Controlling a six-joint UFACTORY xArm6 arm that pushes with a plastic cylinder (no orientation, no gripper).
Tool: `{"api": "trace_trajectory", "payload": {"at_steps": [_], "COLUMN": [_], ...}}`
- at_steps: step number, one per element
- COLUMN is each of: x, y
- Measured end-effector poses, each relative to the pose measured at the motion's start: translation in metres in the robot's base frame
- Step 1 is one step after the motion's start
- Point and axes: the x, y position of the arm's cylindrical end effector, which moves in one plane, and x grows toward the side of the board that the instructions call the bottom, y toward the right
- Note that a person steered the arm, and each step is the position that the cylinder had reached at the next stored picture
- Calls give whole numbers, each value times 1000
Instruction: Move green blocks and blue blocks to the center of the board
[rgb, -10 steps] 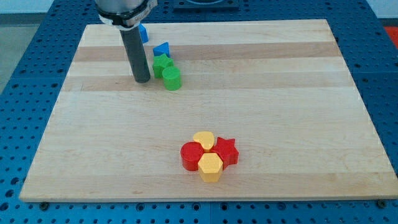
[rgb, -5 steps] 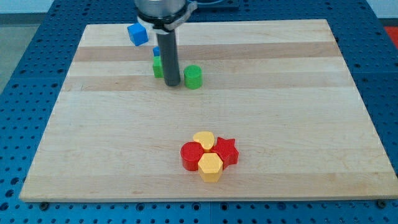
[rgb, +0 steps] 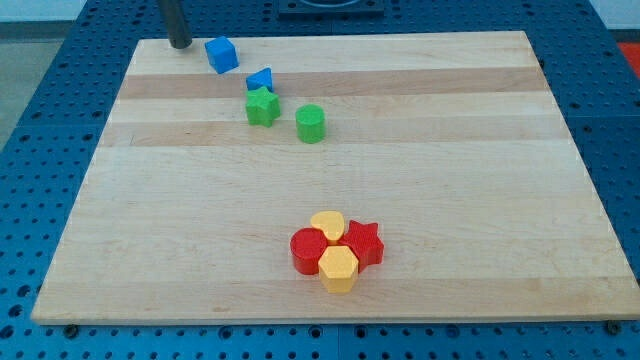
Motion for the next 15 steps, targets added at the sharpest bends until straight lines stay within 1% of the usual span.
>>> {"api": "trace_trajectory", "payload": {"at_steps": [1, 3, 5, 7, 9, 10, 12, 15], "x": [4, 38, 52, 60, 91, 99, 99, 101], "y": [30, 46, 82, 99, 103, 115, 159, 185]}}
